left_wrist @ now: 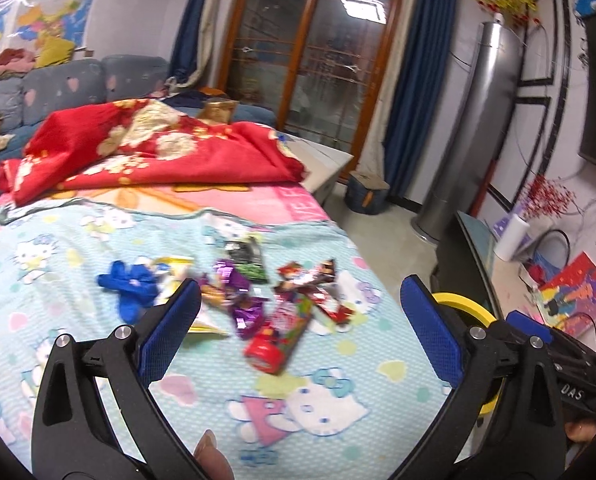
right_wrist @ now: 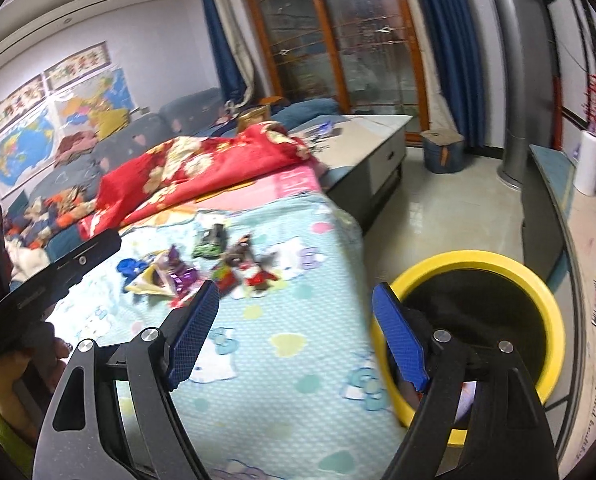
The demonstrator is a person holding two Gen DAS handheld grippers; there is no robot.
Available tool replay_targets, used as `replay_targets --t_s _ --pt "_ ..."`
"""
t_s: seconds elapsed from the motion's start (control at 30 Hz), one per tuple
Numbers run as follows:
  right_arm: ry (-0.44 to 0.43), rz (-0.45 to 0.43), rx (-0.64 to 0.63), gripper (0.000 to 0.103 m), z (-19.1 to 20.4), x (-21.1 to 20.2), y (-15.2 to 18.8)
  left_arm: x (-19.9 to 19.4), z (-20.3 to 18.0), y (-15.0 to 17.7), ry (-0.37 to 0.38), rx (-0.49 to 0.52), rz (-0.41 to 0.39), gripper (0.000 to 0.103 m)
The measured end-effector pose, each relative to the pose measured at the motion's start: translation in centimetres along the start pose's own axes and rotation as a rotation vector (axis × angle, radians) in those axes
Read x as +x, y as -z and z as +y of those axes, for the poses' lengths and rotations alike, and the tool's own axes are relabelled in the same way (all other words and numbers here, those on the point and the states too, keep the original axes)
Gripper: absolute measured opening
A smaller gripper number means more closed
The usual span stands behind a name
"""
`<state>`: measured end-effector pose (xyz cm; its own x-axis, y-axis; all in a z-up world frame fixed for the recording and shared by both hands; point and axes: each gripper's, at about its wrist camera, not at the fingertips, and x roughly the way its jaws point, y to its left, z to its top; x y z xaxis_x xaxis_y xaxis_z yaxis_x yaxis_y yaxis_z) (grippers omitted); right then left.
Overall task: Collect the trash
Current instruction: 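Grasp the blue glove with the left gripper while the right grasps a purple candy wrapper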
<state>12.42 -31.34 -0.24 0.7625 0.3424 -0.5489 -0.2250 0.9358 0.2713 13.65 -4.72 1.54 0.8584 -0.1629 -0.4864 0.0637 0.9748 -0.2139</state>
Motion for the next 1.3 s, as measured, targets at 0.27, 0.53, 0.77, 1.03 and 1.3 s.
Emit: replay_targets --t_s 0.27,0.53,0.77,1.03,1.3 --pt "-0.081 0.051 -0.073 0.077 4.9 2.6 -0.2 -1.5 4.9 -0.1 -0.086 -0.072 -0.016 0.092" --pt "-0.131 0.086 -0.153 0.077 9.3 4.8 0.0 -2.2 10.1 -0.1 -0.170 -0.153 -0.020 0.092" --pt "-0.166 0.110 -0.204 0.077 12.5 7.9 -0.9 -1.7 14.5 0.1 -0.226 -0.231 -0.004 0.092" --pt "-0.188 0.211 -0.195 0.064 14.0 14.0 -1.2 1.6 17.9 0.2 -0.216 -0.276 0.085 0.078" --pt "-0.164 0.255 -0.184 0.047 14.7 18.2 -2.0 6.1 19.6 1.1 -0.075 -0.421 0.204 0.057"
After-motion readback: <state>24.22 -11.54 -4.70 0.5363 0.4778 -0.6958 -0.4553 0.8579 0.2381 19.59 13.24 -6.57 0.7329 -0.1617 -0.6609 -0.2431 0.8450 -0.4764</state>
